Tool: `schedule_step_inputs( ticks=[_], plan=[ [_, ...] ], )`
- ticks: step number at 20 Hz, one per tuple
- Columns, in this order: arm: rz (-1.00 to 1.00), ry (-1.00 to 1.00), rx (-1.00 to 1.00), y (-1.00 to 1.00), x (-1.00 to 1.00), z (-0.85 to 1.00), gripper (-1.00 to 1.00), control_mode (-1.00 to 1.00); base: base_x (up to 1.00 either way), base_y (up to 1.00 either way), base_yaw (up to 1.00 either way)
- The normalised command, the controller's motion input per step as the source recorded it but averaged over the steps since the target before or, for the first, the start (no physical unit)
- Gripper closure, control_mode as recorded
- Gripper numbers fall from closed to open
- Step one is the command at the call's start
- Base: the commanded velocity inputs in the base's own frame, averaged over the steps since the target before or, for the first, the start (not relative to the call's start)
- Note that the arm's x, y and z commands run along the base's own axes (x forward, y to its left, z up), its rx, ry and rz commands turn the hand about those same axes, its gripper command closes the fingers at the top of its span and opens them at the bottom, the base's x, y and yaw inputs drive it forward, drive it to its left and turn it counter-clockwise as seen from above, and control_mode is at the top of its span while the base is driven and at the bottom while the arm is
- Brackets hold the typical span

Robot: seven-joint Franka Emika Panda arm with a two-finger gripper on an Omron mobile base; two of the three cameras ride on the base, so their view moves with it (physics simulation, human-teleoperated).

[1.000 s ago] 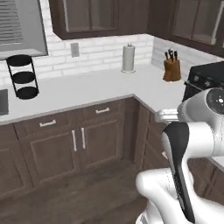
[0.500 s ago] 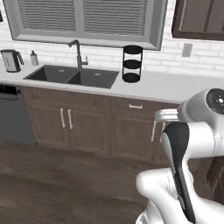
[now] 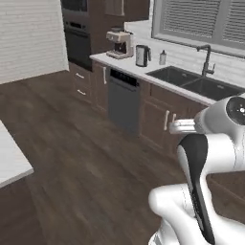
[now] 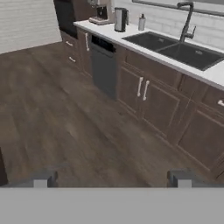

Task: Navigate to the fridge.

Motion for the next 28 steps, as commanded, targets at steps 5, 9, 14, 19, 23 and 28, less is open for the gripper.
schedule_step_inputs(
  ticks=[5,9,14,19,23,28],
  plan=[
    [0.0,0.0,0.0,0.0,0.0,0.0,-1.0,1.0,1.0,-0.28,0.52],
    [0.0,0.0,0.0,0.0,0.0,0.0,-1.0,1.0,0.01,0.0,1.0],
    [0.0,0.0,0.0,0.0,0.0,0.0,-1.0,1.0,0.0,0.0,1.0],
    [0.0,0.0,0.0,0.0,0.0,0.0,-1.0,1.0,0.0,0.01,0.99],
    [0.0,0.0,0.0,0.0,0.0,0.0,-1.0,1.0,0.0,0.26,0.95],
    [0.0,0.0,0.0,0.0,0.0,0.0,-1.0,1.0,0.0,0.29,0.95]
  ],
)
